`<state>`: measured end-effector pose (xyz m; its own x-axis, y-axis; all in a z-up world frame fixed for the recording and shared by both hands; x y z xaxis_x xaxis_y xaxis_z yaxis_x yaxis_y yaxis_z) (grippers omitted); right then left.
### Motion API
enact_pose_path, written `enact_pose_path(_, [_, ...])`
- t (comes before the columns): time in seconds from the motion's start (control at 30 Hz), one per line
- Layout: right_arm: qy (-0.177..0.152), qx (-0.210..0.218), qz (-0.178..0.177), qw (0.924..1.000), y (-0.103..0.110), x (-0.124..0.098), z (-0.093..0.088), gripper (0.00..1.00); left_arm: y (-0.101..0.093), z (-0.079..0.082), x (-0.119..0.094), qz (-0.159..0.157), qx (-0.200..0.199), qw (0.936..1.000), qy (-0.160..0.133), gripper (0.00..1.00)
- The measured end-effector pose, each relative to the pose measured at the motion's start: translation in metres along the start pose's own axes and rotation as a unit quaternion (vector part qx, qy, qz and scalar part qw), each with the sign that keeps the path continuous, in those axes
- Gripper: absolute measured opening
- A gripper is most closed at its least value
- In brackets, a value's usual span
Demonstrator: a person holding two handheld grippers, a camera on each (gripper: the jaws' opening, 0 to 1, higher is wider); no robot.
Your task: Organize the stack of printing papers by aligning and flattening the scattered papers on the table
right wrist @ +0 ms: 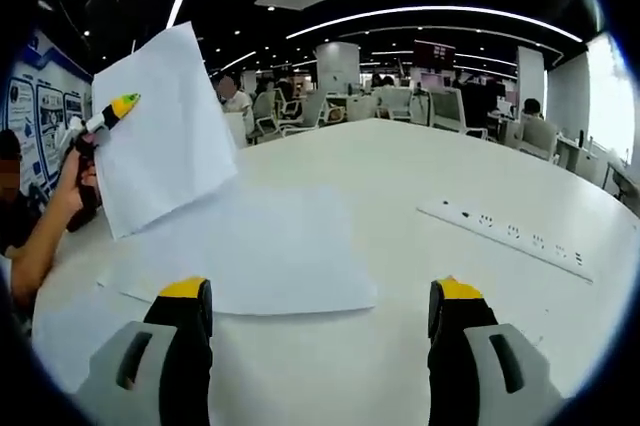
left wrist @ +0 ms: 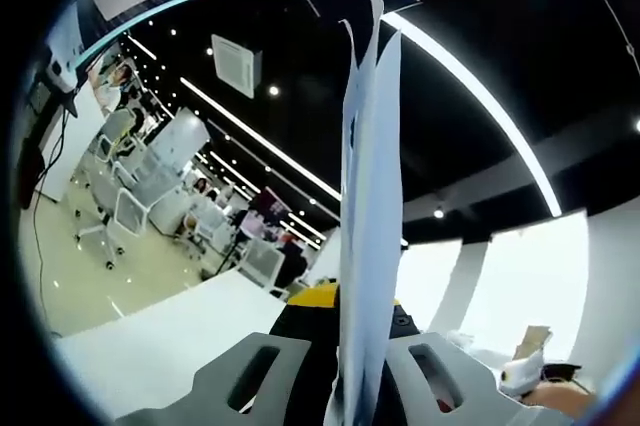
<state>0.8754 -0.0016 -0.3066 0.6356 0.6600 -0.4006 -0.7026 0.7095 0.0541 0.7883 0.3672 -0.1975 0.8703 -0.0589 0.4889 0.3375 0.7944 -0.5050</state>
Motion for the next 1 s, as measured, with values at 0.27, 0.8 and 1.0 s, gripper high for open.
enact_pose_path(0.27, [0.006,0.006,0.002,1.0000,-0.001,0.005,-0.006,0.85,0.000,0.000,0.000,0.000,0.001,1.0000,0.000,0.06])
enact_pose_path(0.8, [0.020,0.001,0.007,0.9998,0.005,0.015,-0.015,0.85,-0.002,0.004,-0.001,-0.001,-0.004,1.0000,-0.007,0.06])
enact_pose_path(1.0, [0.013,0.000,0.008,0.9999,0.005,0.017,-0.014,0.85,-0.003,0.007,-0.001,-0.004,-0.006,0.9999,-0.011,0.06])
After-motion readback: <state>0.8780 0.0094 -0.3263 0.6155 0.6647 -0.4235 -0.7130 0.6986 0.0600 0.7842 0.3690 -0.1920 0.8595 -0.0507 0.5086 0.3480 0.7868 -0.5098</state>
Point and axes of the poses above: the point that each gripper's makers call its tool centre point, and the gripper's own axes: x roughly forward along the fingers, y roughly to its left, z roughly out of its top, the point moved 6 cm from there along -x, roughly backward along the fingers, and after that the axes turned 4 degrees about -y, right-handed, at the moved point
